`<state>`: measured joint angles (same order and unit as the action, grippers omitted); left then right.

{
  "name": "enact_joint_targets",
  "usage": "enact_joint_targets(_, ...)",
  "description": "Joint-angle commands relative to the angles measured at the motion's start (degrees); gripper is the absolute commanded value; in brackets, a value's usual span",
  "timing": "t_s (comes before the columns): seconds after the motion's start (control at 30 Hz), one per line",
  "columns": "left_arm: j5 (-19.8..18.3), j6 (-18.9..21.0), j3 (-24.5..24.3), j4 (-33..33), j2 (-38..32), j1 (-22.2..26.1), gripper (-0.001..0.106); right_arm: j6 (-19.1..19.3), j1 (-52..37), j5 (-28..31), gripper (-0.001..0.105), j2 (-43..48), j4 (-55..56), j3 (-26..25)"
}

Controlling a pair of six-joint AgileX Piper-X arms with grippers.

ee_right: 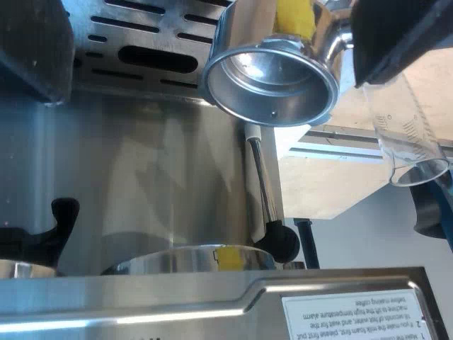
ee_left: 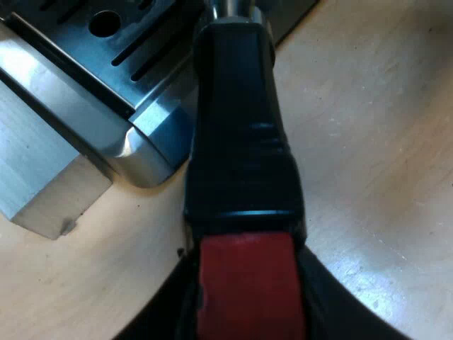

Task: Put the handle in the coffee machine

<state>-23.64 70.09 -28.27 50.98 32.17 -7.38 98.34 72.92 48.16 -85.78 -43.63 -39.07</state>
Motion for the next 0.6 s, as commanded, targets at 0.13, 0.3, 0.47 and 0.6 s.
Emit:
enact_joint_targets(0.13, -1.8, 0.8, -0.9, -1.7, -0.5, 0.1, 0.0, 0.5, 0.0, 0.5, 0.08, 0.1, -0.7, -0.3)
enact_joint_targets(0.3, -1.8, 0.8, -0.9, -2.0, -0.5, 0.1, 0.0, 0.5, 0.0, 0.5, 0.08, 0.1, -0.7, -0.3)
enact_joint_targets(0.47, -1.8, 1.4, -0.9, -2.3, -0.5, 0.1, 0.0, 0.5, 0.0, 0.5, 0.08, 0.1, -0.7, -0.3)
enact_joint_targets(0.6, -1.8, 2.1, -0.9, -2.6, -0.5, 0.1, 0.0, 0.5, 0.0, 0.5, 0.08, 0.1, -0.7, -0.3)
